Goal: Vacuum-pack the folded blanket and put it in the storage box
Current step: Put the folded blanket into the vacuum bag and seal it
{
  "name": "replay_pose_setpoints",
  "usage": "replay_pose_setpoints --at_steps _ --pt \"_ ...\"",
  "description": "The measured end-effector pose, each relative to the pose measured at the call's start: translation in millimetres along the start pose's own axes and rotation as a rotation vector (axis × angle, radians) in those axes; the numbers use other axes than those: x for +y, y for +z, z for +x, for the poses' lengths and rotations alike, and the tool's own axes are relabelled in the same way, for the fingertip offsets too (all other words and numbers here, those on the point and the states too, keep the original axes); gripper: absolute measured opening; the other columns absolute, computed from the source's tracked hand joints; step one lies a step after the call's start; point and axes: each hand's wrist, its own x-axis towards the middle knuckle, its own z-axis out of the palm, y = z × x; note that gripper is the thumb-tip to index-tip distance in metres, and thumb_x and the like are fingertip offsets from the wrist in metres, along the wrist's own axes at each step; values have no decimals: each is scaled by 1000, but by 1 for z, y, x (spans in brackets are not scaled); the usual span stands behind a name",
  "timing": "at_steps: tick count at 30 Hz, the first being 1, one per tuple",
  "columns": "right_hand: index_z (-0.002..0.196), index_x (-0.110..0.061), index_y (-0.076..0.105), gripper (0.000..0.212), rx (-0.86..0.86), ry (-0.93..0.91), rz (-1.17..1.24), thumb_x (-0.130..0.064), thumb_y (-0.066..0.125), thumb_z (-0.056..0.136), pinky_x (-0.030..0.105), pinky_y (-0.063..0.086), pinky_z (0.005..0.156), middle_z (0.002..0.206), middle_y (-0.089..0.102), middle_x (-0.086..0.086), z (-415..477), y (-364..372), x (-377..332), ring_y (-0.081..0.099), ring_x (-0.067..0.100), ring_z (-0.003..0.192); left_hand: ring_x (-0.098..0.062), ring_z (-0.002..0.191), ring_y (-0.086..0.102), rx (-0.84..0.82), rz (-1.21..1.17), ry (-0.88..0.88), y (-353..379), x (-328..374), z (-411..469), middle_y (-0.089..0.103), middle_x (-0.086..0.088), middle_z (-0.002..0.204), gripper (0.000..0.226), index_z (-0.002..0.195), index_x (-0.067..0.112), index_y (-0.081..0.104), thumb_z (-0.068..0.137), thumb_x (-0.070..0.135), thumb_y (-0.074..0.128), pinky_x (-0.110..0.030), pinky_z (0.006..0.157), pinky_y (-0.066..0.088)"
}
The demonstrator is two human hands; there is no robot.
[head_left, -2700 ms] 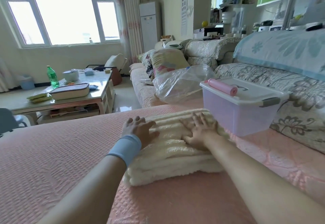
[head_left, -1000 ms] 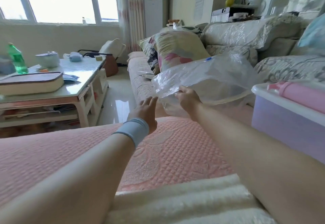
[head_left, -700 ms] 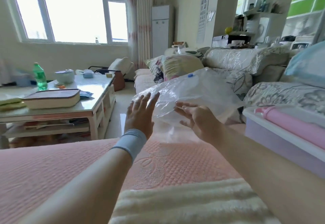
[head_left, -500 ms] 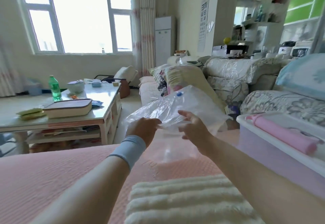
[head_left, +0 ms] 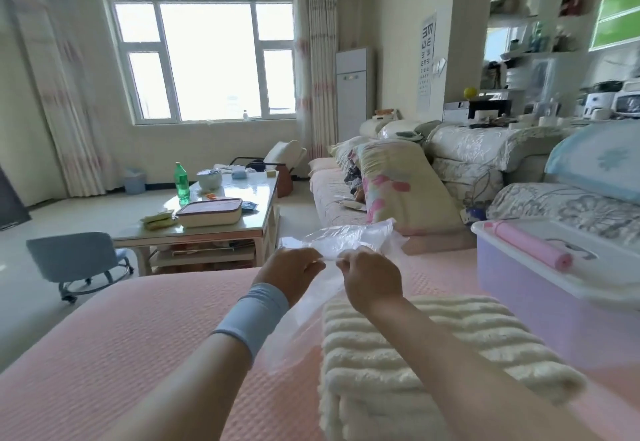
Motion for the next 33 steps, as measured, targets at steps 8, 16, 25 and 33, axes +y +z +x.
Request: replay_pose_setpoints --at_steps 8,16,25,33 --pt "111 -16 74 20 59 48 530 -22 61 97 25 48 92 108 73 0 -81 6 -28 66 16 102 -10 106 60 -51 -210 -367 7 -12 -115 58 18 127 69 137 45 38 76 55 71 -33 91 51" --pt "151 -39 24 82 220 -2 224 -29 72 86 31 50 63 159 16 8 -127 36 -38 60 29 116 -23 104 64 79 -407 -517 23 -22 -159 66 -1 124 30 121 24 67 96 16 54 -32 97 49" --pt "143 -34 31 65 -31 -158 440 -28 69 91 29 45 79 123 55 3 -117 78 -108 62 25 100 -29 91 68 218 -605 -741 -9 -71 -179 71 -9 109 28 121 16 68 97 18 54 -46 76 60" --pt "157 -25 16 80 -601 -15 -29 -54 53 93 43 32 111 155 34 11 -130 123 -145 35 32 140 -21 85 68 463 -1107 -928 -57 -99 -193 65 1 96 20 106 17 66 94 32 60 -32 62 61"
